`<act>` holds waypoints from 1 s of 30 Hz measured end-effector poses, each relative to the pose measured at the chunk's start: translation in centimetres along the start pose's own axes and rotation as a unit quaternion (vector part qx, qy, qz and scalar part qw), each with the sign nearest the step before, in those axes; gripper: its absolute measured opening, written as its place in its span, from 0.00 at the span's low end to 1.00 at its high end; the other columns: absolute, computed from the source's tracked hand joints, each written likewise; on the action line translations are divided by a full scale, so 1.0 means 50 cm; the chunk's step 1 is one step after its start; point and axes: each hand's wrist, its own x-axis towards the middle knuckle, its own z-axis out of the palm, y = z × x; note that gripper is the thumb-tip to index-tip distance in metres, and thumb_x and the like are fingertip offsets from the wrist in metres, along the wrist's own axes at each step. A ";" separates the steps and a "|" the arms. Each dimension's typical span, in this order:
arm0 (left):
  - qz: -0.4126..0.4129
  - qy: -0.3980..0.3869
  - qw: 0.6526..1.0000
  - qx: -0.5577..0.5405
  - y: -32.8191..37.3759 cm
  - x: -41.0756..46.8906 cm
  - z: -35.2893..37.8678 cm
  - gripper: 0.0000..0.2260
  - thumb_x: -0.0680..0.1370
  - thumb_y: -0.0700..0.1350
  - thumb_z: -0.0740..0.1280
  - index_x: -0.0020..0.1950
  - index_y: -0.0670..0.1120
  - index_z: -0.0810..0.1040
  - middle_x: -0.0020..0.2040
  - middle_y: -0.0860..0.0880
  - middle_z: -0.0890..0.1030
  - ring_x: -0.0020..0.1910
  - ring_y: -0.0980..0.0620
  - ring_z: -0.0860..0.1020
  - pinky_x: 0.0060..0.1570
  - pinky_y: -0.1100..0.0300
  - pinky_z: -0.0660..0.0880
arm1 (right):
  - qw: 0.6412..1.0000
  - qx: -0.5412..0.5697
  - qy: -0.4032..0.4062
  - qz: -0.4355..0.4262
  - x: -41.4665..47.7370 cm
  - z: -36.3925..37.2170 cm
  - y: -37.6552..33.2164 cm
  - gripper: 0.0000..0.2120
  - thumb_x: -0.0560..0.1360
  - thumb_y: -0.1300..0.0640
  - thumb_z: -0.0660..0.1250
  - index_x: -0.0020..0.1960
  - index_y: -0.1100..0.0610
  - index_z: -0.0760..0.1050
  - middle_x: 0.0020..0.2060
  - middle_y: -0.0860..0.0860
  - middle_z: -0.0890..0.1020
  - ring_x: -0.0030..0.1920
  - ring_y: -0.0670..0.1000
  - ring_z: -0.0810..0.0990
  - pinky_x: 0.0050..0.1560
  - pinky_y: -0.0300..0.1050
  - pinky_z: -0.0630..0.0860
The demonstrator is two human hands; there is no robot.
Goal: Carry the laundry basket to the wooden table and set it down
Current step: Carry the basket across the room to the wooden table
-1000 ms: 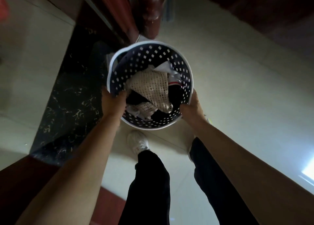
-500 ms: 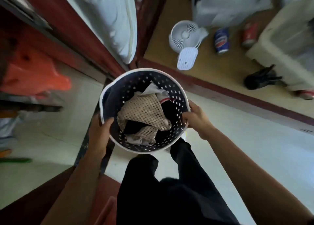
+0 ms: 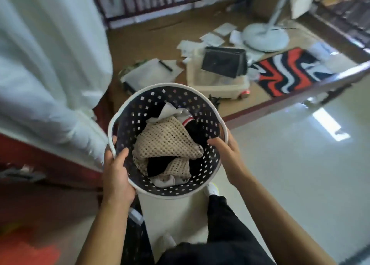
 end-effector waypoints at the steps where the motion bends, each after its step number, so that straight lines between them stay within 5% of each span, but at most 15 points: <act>1: -0.001 -0.038 0.999 0.006 0.009 -0.006 0.028 0.18 0.80 0.38 0.61 0.66 0.55 0.77 0.55 0.53 0.86 0.52 0.54 0.85 0.46 0.56 0.81 | 0.999 0.019 0.025 -0.011 -0.018 -0.024 -0.007 0.24 0.69 0.51 0.70 0.64 0.38 0.81 0.62 0.49 0.88 0.66 0.55 0.85 0.72 0.64 0.79; 5: -0.002 -0.167 0.983 0.074 0.019 -0.065 0.185 0.17 0.77 0.35 0.63 0.61 0.53 0.78 0.53 0.51 0.85 0.52 0.51 0.84 0.48 0.55 0.80 | 0.978 0.095 0.172 -0.065 -0.099 -0.154 -0.015 0.31 0.69 0.51 0.71 0.72 0.49 0.78 0.67 0.56 0.86 0.69 0.61 0.83 0.73 0.69 0.77; 8: -0.008 -0.245 0.962 0.118 -0.014 -0.123 0.326 0.20 0.76 0.34 0.64 0.67 0.47 0.75 0.59 0.43 0.82 0.58 0.44 0.82 0.54 0.48 0.81 | 0.939 0.171 0.289 -0.082 -0.150 -0.262 -0.006 0.32 0.68 0.52 0.72 0.72 0.48 0.78 0.70 0.56 0.84 0.72 0.61 0.81 0.75 0.69 0.76; 12: -0.025 -0.332 0.931 0.151 -0.096 -0.210 0.514 0.20 0.75 0.32 0.63 0.65 0.44 0.76 0.54 0.42 0.84 0.56 0.42 0.83 0.53 0.49 0.82 | 0.894 0.222 0.377 -0.093 -0.183 -0.424 0.006 0.32 0.68 0.50 0.72 0.73 0.48 0.78 0.69 0.56 0.84 0.72 0.61 0.82 0.74 0.71 0.76; 17: -0.082 -0.387 0.903 0.167 -0.202 -0.295 0.711 0.24 0.72 0.34 0.65 0.68 0.45 0.77 0.63 0.36 0.82 0.62 0.34 0.80 0.63 0.37 0.76 | 0.866 0.219 0.440 -0.098 -0.197 -0.623 0.003 0.25 0.73 0.57 0.68 0.70 0.47 0.80 0.66 0.56 0.86 0.70 0.61 0.83 0.73 0.70 0.77; 22: -0.111 -0.428 0.883 0.155 -0.273 -0.340 0.894 0.24 0.72 0.34 0.65 0.68 0.47 0.76 0.58 0.41 0.83 0.53 0.44 0.84 0.54 0.47 0.80 | 0.850 0.209 0.474 -0.098 -0.149 -0.793 -0.027 0.25 0.73 0.56 0.68 0.71 0.49 0.80 0.65 0.57 0.86 0.68 0.61 0.84 0.71 0.71 0.78; 30: -0.120 -0.476 0.852 0.183 -0.366 -0.296 1.230 0.23 0.74 0.33 0.64 0.67 0.48 0.74 0.56 0.38 0.82 0.52 0.43 0.82 0.53 0.46 0.80 | 0.821 0.226 0.517 -0.082 0.057 -1.013 -0.082 0.29 0.71 0.54 0.68 0.73 0.52 0.77 0.65 0.57 0.86 0.67 0.61 0.85 0.69 0.67 0.81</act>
